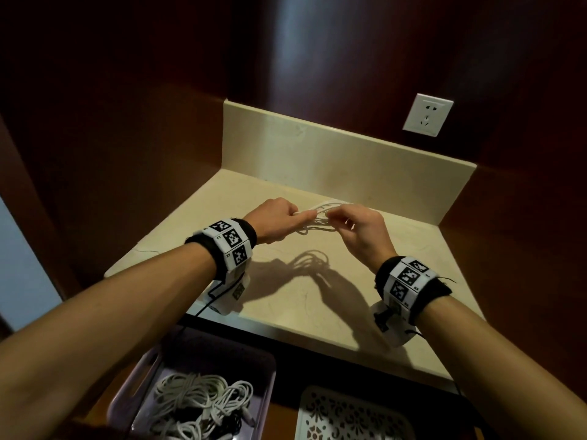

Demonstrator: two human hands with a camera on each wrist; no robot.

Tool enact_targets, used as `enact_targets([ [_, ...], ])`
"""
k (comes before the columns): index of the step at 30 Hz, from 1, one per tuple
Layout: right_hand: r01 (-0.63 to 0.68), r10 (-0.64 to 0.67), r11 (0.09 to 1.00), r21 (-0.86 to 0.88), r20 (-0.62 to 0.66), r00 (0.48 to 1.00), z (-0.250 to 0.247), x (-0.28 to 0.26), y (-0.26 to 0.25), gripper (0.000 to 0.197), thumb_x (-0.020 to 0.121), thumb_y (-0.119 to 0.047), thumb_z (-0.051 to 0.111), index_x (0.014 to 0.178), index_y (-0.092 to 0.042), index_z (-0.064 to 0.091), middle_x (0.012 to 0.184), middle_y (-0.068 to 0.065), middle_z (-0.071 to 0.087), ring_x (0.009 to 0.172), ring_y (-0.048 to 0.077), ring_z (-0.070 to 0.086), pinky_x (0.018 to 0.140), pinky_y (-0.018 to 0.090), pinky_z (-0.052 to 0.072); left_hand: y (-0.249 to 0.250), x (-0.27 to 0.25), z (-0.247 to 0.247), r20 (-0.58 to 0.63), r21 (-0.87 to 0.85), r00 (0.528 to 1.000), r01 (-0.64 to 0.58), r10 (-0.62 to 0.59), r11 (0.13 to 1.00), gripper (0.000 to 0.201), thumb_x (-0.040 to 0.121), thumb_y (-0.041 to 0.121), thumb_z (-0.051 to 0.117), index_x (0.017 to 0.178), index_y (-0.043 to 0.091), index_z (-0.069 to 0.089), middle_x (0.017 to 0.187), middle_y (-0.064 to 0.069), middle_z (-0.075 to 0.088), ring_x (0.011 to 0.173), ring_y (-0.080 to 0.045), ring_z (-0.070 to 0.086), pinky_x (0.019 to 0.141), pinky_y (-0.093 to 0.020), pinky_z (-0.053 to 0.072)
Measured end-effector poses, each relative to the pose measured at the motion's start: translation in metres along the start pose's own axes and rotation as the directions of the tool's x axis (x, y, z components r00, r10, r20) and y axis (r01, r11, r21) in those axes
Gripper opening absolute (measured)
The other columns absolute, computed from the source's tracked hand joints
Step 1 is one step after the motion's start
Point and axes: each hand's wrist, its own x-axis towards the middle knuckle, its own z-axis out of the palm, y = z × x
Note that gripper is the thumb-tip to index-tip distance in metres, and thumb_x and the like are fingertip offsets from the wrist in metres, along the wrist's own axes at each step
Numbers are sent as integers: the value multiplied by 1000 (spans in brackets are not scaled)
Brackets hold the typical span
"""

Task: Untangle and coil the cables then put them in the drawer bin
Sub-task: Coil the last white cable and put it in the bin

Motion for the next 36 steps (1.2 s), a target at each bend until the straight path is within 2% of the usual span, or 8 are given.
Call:
enact_targets([
  [4, -60, 61, 998, 24, -21, 998, 3, -1, -3, 12, 80, -4, 71, 91, -7, 75, 86, 9, 73, 76, 28, 65, 72, 38, 53, 1, -1, -2, -48, -7, 999, -22, 22, 1000, 50, 94, 54, 48, 83, 11, 70, 52, 0, 49, 40, -13, 41, 45, -23, 33],
  [9, -404, 420, 895, 188, -54, 906, -10, -1, -4, 10, 87, -11, 67, 94, -17, 65, 83, -2, 65, 77, 14, 59, 70, 25, 49, 0, -1, -6, -66, -31, 997, -50, 48, 998, 43, 95, 51, 48, 78, 19, 72, 51, 2, 47, 40, -10, 38, 45, -24, 29],
  [14, -658, 670, 530, 534, 212, 712, -14, 8, 2, 24, 97, -4, 46, 116, -10, 59, 89, 3, 63, 76, 15, 59, 61, 26, 49, -1, -1, -7, -68, -83, 995, -80, 75, 993, 45, 94, 52, 50, 77, 17, 72, 53, 0, 46, 38, -9, 35, 44, -24, 29],
  [17, -714, 652, 292, 636, 414, 635, -17, 13, -7, 31, 99, -3, 34, 100, -6, 65, 78, 5, 64, 68, 16, 60, 56, 25, 46, 2, -2, -7, -65, -94, 993, -105, 99, 990, 43, 94, 51, 51, 75, 19, 72, 53, 0, 45, 41, -11, 35, 45, -24, 30],
  [20, -719, 630, 193, 667, 478, 613, -18, 18, -13, 30, 94, -1, 39, 88, -7, 68, 72, 4, 66, 63, 14, 59, 52, 21, 46, 4, -4, -10, -59, -72, 992, -116, 112, 991, 43, 93, 52, 52, 77, 18, 73, 54, 2, 46, 44, -11, 37, 47, -24, 31],
  [25, -732, 620, 298, 612, 459, 636, -17, 19, -12, 33, 91, 3, 40, 110, -3, 67, 72, 5, 64, 56, 14, 59, 51, 21, 51, 6, -6, -15, -62, 99, 994, -86, 92, 991, 44, 93, 53, 51, 80, 17, 73, 53, 4, 49, 47, -10, 40, 50, -26, 31],
  [30, -714, 607, 301, 633, 450, 655, -15, 20, -12, 46, 89, 10, 30, 118, -3, 63, 85, 15, 67, 69, 27, 65, 50, 25, 54, 1, -8, -19, -76, 221, 993, -71, 90, 973, 48, 94, 56, 46, 79, 19, 72, 62, -3, 56, 57, -15, 47, 52, -28, 31],
  [36, -686, 538, 345, 641, 464, 703, -19, 19, -9, 23, 95, -6, 53, 115, -9, 66, 88, 11, 71, 67, 20, 68, 54, 23, 54, -2, -10, -21, -72, 245, 991, -95, 115, 965, 48, 93, 58, 46, 77, 21, 72, 71, -10, 63, 63, -19, 50, 56, -30, 33],
])
